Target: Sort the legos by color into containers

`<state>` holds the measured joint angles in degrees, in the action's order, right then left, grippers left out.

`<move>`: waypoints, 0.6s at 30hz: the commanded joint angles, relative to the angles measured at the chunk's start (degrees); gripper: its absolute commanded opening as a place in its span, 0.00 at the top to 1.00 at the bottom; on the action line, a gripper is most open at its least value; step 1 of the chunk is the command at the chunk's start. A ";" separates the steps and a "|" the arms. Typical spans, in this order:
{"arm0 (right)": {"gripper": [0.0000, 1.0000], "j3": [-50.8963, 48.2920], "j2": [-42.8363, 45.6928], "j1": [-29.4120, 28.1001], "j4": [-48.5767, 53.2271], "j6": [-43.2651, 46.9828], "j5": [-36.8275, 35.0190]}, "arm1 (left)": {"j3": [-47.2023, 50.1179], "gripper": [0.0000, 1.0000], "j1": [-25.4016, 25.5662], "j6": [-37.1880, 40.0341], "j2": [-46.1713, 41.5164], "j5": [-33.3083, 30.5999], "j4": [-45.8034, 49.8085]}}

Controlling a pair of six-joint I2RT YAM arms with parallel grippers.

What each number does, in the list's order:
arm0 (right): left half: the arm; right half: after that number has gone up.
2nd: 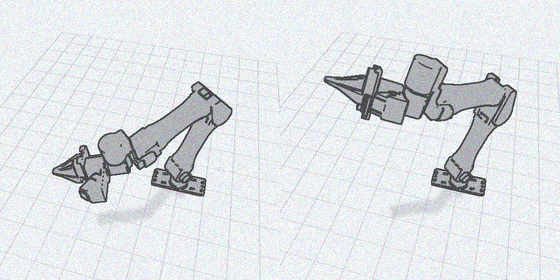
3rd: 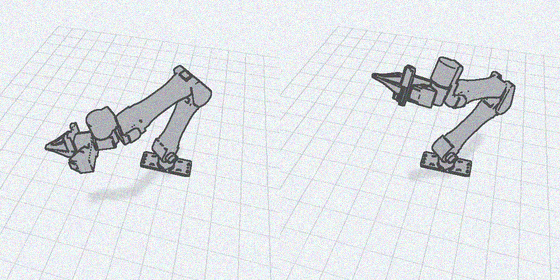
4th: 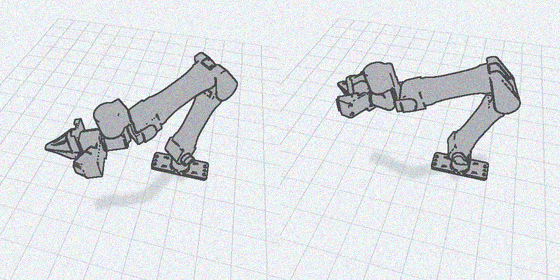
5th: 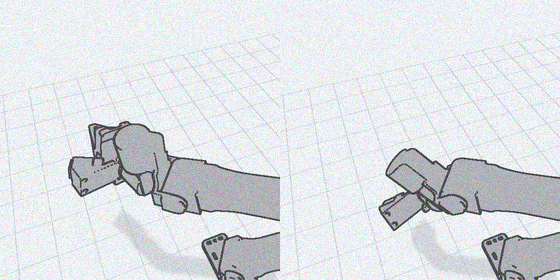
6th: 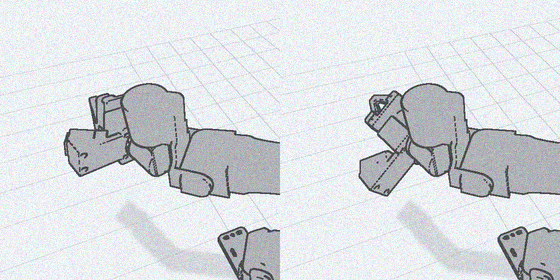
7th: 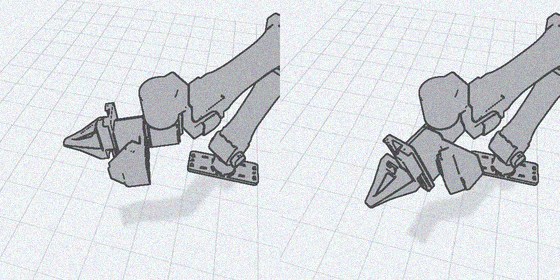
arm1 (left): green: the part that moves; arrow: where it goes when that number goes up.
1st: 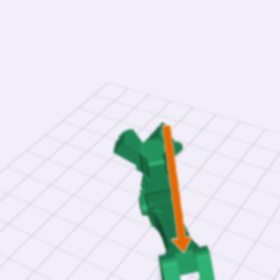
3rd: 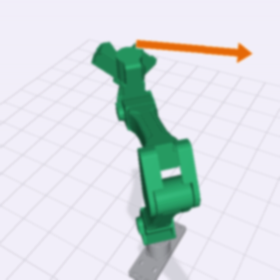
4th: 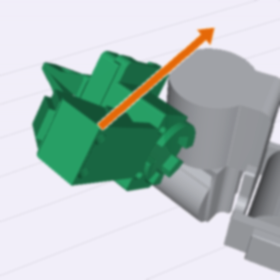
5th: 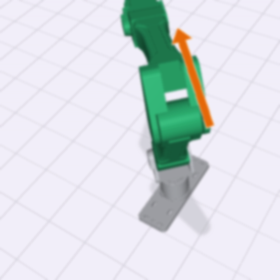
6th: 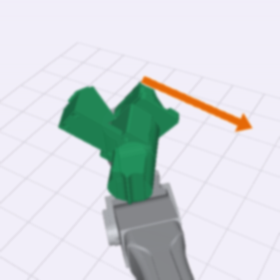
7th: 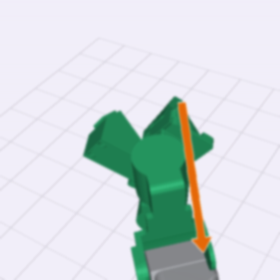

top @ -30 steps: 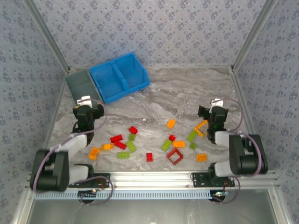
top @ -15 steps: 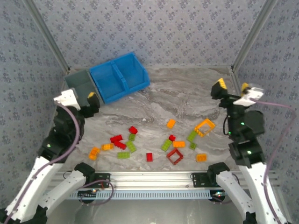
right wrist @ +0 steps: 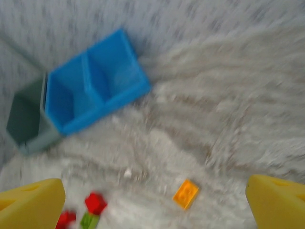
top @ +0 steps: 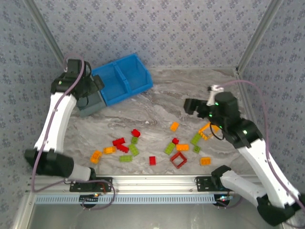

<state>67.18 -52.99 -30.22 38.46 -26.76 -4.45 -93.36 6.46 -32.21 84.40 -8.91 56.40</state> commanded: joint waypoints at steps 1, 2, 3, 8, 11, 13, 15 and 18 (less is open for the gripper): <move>0.00 4.88 -6.16 -5.12 1.51 2.08 1.15 | -8.18 0.01 -2.12 2.72 7.66 5.26 2.65; 0.00 5.54 -8.38 -6.59 1.06 2.16 0.95 | -10.05 0.01 -2.85 3.18 11.03 5.98 2.39; 0.00 5.92 -10.11 -7.86 0.16 2.33 1.25 | -11.62 0.01 -3.61 3.65 13.95 7.21 1.78; 0.00 6.52 -14.72 -11.34 -3.55 1.93 2.42 | -21.71 0.09 -5.64 5.58 27.73 9.32 1.66; 0.00 7.07 -15.98 -12.14 -3.77 1.55 3.12 | -29.89 0.20 -6.25 6.07 36.25 9.92 4.95; 0.00 7.01 -16.09 -12.31 -3.75 1.28 3.68 | -34.15 0.22 -6.37 6.69 40.45 9.58 6.12; 0.00 6.85 -16.22 -12.38 -3.75 1.17 4.57 | -36.81 0.25 -6.37 7.52 43.64 9.09 6.09; 0.00 6.80 -16.79 -12.41 -5.57 0.46 6.12 | -41.81 0.29 -6.46 8.13 48.10 8.31 8.33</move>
<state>71.94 -69.19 -42.22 35.33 -25.71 -0.56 -129.73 0.10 -25.93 130.32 -0.67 60.29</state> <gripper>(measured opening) 0.999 0.724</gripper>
